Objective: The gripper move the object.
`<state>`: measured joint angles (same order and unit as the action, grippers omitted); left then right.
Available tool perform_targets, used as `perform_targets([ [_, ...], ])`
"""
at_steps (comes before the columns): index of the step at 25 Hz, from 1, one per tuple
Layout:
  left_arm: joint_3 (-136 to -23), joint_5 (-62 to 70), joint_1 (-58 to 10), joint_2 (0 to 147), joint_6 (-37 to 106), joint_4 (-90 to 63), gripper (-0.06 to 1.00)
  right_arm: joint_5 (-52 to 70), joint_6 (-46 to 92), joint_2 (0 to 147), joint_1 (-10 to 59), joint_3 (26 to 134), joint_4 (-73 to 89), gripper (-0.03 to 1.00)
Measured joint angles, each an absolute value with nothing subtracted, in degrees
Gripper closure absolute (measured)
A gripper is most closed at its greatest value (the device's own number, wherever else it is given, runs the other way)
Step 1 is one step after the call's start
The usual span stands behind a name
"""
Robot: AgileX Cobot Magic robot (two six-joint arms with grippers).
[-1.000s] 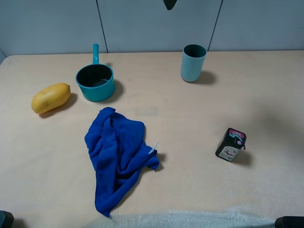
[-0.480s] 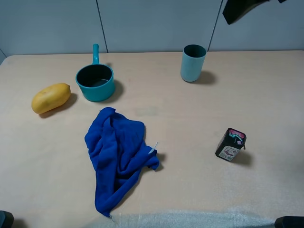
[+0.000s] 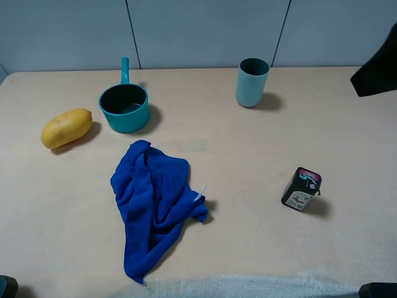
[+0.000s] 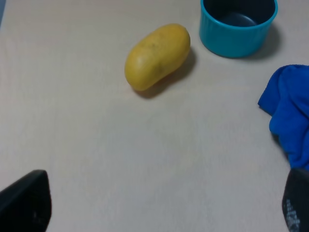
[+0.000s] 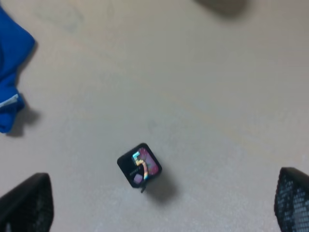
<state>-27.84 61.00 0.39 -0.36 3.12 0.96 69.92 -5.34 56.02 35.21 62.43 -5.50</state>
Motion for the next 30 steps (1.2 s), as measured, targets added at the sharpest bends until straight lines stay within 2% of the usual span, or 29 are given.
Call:
perform_targets([
  [21, -27.8, 61.0, 0.4, -0.4, 3.1, 1.0, -0.02, 70.0, -9.6, 27.5, 34.6, 46.2, -5.7, 0.27],
  [25, -27.8, 61.0, 0.4, -0.4, 3.1, 1.0, -0.02, 70.0, -10.1, 23.4, 29.1, 42.8, -5.7, 0.27],
  [30, -27.8, 61.0, 0.4, -0.4, 3.1, 1.0, -0.02, 68.8, -10.1, 15.8, 18.6, 38.8, -5.7, 0.27],
])
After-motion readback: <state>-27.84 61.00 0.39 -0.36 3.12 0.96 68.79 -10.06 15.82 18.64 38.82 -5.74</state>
